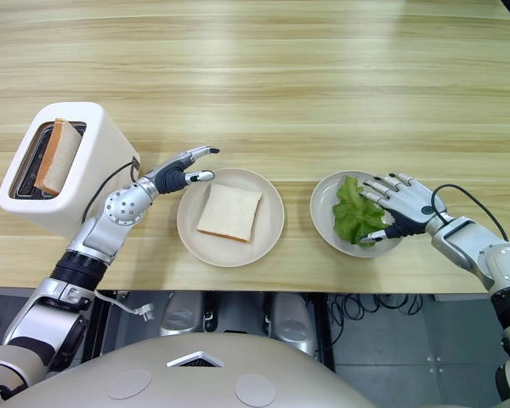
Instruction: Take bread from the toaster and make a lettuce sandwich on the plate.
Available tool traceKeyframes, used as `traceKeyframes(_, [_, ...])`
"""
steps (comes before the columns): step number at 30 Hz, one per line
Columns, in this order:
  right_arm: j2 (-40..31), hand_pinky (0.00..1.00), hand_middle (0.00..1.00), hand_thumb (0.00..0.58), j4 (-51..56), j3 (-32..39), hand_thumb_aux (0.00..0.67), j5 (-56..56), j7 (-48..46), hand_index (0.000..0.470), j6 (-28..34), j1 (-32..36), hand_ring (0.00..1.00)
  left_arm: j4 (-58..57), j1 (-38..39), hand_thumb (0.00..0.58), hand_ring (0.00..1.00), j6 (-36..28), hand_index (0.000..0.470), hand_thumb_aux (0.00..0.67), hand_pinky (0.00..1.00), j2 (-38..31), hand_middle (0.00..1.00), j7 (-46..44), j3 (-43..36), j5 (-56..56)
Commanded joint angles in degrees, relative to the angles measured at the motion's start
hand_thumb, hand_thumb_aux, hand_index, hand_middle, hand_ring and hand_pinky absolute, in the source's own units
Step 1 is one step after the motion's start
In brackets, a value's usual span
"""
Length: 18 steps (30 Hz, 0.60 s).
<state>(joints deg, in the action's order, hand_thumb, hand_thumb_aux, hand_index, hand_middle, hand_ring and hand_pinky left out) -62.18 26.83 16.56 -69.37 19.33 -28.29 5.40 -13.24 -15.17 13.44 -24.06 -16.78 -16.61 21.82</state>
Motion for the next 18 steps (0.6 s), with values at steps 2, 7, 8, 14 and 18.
traceKeyframes(2, [0.5,0.0,0.0,0.0,2.66,3.96,0.0,-2.23,2.25,0.0,1.89,2.14,0.0,7.83,1.36,0.0,0.0,-2.08,0.0,0.0,0.0,-0.76,0.0,-0.79,3.33,-1.87])
traceKeyframes(7, [1.23,0.0,0.0,0.436,4.75,7.6,0.336,-3.52,3.68,0.231,3.36,4.01,0.0,17.41,2.82,0.0,0.0,-5.47,0.0,0.0,0.0,-0.4,0.0,-2.51,6.13,-4.66])
traceKeyframes(8, [1.36,0.0,0.0,0.503,4.99,8.12,0.426,-3.72,3.85,0.292,3.54,4.25,0.0,19.21,3.02,0.0,0.0,-6.25,0.0,0.0,0.0,-0.4,0.0,-2.87,6.74,-5.31])
traceKeyframes(14, [1.42,0.0,0.0,0.58,5.32,10.24,0.67,-3.29,5.05,0.46,4.54,4.92,0.0,25.51,3.68,0.0,0.0,-9.76,0.0,0.0,0.0,-0.89,0.0,-4.48,9.46,-7.72])
traceKeyframes(18, [0.95,0.0,0.0,0.58,4.73,10.22,0.67,-2.08,6.24,0.46,5.26,4.75,0.0,25.26,3.71,0.0,0.0,-10.27,0.0,0.0,0.0,-0.83,0.0,-4.56,10.41,-8.09])
